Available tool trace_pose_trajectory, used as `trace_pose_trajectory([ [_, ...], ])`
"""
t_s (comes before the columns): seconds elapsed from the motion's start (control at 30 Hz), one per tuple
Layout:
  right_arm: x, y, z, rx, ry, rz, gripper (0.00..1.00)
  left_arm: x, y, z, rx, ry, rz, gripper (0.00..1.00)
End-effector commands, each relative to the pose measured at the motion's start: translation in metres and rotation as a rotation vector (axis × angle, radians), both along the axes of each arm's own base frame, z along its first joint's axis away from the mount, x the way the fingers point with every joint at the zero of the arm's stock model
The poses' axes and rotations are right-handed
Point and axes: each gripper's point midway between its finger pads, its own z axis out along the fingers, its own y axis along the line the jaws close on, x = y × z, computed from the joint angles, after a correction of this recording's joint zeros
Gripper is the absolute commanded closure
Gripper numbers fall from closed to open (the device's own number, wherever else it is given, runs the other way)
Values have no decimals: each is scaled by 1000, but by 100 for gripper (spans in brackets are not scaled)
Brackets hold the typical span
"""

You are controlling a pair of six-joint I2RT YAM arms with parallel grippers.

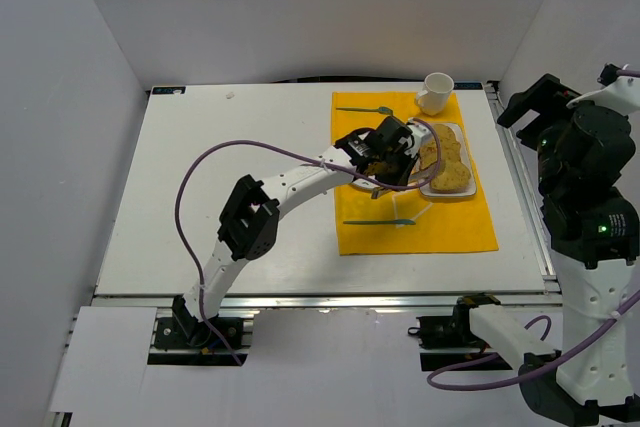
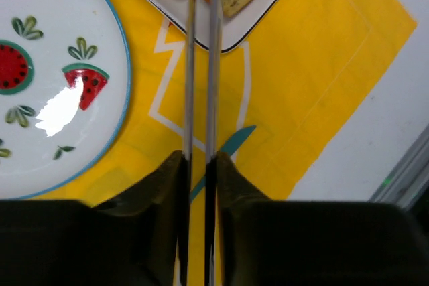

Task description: Place the bread

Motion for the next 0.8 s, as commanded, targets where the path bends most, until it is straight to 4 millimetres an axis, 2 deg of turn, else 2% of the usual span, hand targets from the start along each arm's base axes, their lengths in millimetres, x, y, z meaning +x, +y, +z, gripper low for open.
trace_pose_trajectory([
  [0.0,1,1,3,-15,-19,12,11,-2,-8,19,-43,-35,-14,75],
  [0.03,1,2,4,-15,-20,14,11,-4,-8,20,-45,-30,-20,80],
  [0.07,2,2,4,-14,-22,15,11,-5,-9,22,-50,-30,-25,91],
  [0.17,3,2,4,-14,-26,17,11,-10,-10,35,-73,-33,-41,100],
  [0.3,3,3,4,-3,-38,19,11,-13,-8,70,-116,-60,-48,100],
  [0.33,4,3,3,-3,-38,19,11,-14,-4,86,-127,-78,-39,100],
  [0.43,4,4,4,6,-50,20,11,-14,8,107,-137,-106,3,100],
  [0.47,4,4,1,8,-48,20,11,-13,18,118,-136,-129,31,100],
  [0.67,5,9,-9,32,-42,39,11,-24,46,147,-171,-157,94,100],
  [0.77,7,12,-10,35,-43,54,11,-23,58,147,-161,-160,154,100],
])
